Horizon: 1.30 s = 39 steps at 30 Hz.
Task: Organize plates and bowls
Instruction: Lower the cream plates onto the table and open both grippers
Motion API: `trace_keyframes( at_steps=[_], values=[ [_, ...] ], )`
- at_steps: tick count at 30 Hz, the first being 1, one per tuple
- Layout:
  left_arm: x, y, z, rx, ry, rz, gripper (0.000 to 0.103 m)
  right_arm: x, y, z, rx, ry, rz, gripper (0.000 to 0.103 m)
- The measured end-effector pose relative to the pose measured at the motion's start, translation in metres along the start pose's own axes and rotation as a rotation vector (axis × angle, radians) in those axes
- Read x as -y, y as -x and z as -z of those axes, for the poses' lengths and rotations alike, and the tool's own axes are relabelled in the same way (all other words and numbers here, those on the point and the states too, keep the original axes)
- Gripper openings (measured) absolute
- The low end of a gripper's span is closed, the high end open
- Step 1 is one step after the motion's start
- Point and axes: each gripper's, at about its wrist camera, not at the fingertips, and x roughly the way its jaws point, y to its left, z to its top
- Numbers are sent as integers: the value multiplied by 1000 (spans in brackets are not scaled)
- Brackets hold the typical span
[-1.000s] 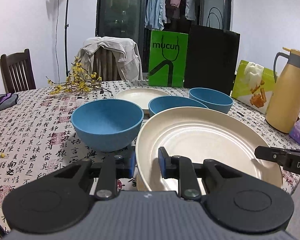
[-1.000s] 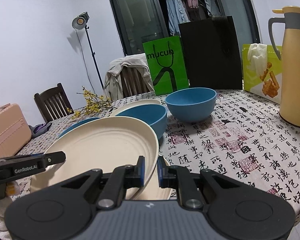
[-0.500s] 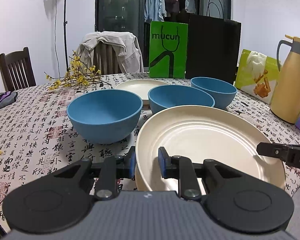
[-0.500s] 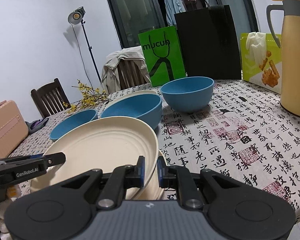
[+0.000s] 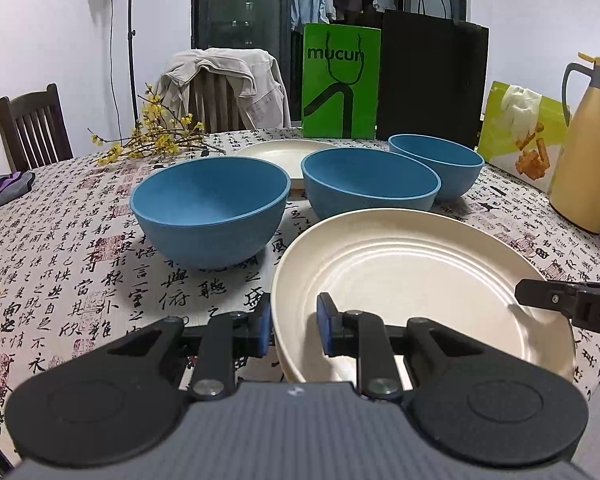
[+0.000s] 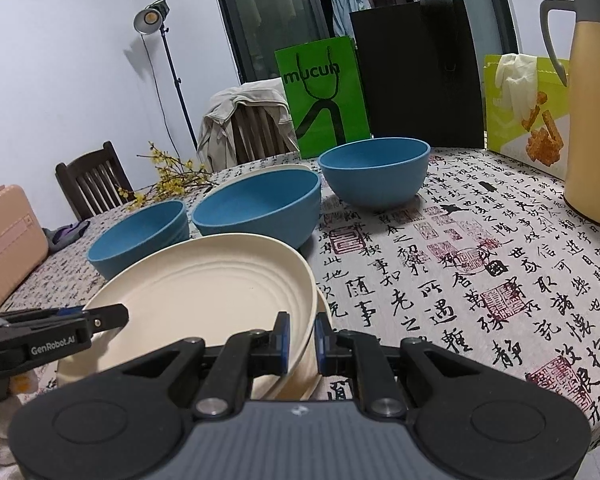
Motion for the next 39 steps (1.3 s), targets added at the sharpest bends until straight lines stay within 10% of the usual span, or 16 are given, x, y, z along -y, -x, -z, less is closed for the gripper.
trace_keyframes(
  at_steps=[26, 32, 35, 37, 39],
  values=[
    [14, -23, 12, -18, -72, -47, 29, -17, -14, 11, 27, 163, 116, 14],
    [7, -19, 11, 8, -42, -32, 62, 2, -8, 10, 74, 79, 34, 17],
    [-3, -14, 11, 30, 18, -54, 97, 8, -3, 9, 127, 54, 22, 55],
    [-10, -9, 11, 60, 49, -44, 100, 11, 1, 9, 177, 39, 21, 87],
    [-16, -4, 12, 93, 61, -37, 103, 15, 1, 8, 217, 27, 28, 98]
  ],
)
